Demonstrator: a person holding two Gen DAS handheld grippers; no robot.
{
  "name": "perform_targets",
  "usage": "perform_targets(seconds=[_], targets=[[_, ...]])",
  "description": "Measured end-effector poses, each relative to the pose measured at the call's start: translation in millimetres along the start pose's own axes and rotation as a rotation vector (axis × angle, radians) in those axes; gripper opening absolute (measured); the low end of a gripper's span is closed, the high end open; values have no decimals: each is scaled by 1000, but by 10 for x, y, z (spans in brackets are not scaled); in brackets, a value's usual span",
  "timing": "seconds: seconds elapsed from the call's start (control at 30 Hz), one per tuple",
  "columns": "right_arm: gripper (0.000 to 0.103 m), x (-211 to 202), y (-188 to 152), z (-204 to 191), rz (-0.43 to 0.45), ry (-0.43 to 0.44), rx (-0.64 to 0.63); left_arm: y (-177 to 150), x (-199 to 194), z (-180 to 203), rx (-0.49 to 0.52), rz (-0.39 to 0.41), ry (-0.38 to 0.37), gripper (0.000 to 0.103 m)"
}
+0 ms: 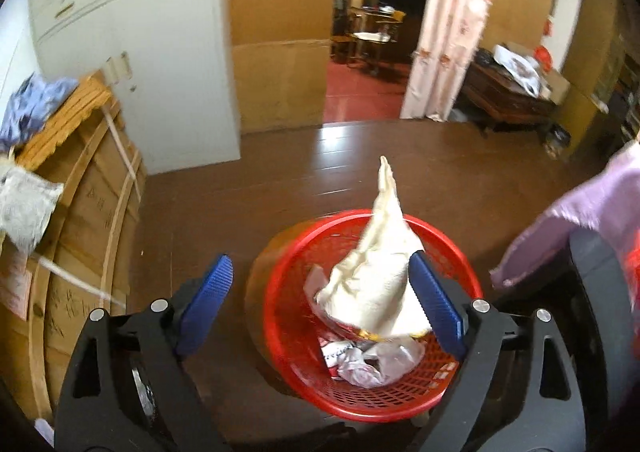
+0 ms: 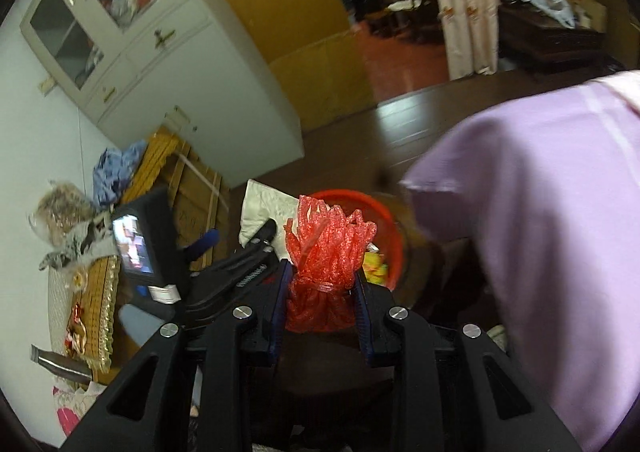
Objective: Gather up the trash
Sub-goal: 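Carry the tissue and orange net to the red wastebasket and release both, then move both open tools back over the bed toward the remaining trash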
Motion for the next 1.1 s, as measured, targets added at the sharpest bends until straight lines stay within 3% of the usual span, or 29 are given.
perform_targets(seconds=[0.07,0.1,0.13,0.2,0.3,0.53,0.77,0.97,1.1], targets=[[38,287,90,-83,-38,8,-20,70,6,-170,-44,1,7,87],[50,427,129,-115,-55,12,-25,94,4,-274,-74,2,19,87],[55,532,150,-147,-69,12,-30,110,-7,-336,-91,1,29,87],[55,700,163,-195,-83,-39,-45,126,-30,-418,-112,-2,34,87],[55,581,96,-184,-78,7,-18,157,-80,-439,-121,2,27,87],[57,-429,-74,128,75,-90,-33,145,-232,-211,-54,26,15,87],[59,-1517,-306,920,220,-198,102,118,-484,165,23,39,-49,90],[63,-2411,-640,1625,321,-343,206,133,-882,812,165,93,-112,91],[66,-2969,-947,2028,378,-426,291,175,-1277,1485,305,157,-174,92]])
Point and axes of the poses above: each gripper's, at about its wrist camera, not at the fingertips, and x roughly the way its jaws point, z to its right, y to its top, the point moved 1 cm from there along x, roughly the way its jaws point
